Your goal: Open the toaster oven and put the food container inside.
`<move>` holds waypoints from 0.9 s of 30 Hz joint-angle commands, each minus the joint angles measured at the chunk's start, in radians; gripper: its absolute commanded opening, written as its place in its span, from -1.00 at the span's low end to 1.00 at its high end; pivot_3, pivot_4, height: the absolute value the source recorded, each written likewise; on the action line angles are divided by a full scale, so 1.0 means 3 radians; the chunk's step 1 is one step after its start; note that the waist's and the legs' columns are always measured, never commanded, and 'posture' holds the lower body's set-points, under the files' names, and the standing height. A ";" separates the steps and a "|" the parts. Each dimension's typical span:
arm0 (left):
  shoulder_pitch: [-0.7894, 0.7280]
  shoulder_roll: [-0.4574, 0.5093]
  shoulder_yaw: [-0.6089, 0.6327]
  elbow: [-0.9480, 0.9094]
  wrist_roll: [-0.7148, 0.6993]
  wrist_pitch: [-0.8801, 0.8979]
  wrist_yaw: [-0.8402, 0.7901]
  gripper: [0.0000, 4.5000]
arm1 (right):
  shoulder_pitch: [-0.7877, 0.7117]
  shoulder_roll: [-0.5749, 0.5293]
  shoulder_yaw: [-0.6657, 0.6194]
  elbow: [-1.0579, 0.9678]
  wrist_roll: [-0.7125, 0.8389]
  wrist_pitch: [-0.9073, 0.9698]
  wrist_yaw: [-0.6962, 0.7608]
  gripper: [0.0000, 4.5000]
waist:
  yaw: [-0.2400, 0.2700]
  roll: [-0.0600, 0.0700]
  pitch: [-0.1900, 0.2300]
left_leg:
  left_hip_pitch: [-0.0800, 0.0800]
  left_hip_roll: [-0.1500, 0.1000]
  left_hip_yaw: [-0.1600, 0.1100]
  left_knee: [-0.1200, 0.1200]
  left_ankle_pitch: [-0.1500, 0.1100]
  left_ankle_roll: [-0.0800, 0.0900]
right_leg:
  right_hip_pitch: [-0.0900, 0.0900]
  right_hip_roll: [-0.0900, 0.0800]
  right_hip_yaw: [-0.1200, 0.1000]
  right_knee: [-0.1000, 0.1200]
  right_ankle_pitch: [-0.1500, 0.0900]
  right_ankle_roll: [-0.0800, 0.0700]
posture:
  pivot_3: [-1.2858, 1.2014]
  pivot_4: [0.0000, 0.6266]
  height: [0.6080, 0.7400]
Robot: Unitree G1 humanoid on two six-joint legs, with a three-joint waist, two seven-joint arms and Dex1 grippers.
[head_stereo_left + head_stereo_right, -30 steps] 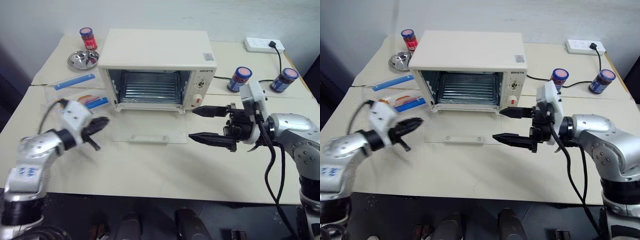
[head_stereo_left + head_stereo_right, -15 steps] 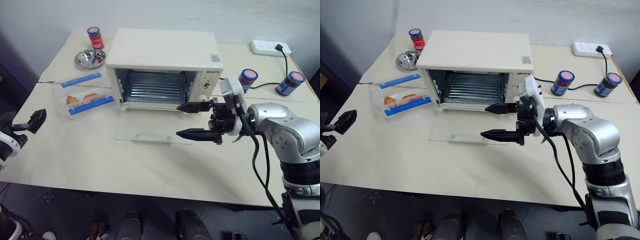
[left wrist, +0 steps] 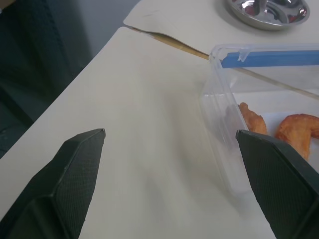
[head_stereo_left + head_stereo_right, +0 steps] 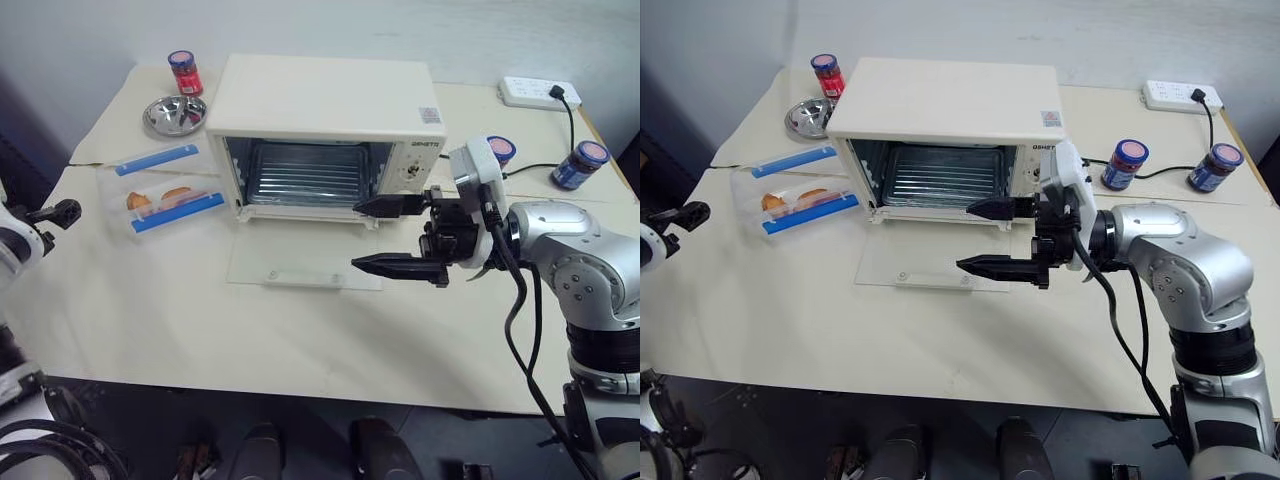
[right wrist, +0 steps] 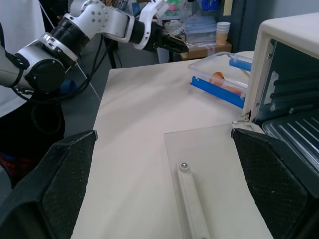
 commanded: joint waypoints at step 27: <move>-0.1542 -0.0058 -0.0810 0.2888 0.0455 -0.1480 -0.0013 0.37 | 0.0274 -0.0047 -0.0301 -0.0413 0.0115 -0.0088 -0.0348 1.00 | 0.0003 -0.0006 -0.0002 | -0.0040 -0.0003 0.0019 0.0060 0.0000 0.0002 | -0.0050 -0.0002 -0.0061 0.0057 0.0016 -0.0017 | 0.03 -0.52 1.00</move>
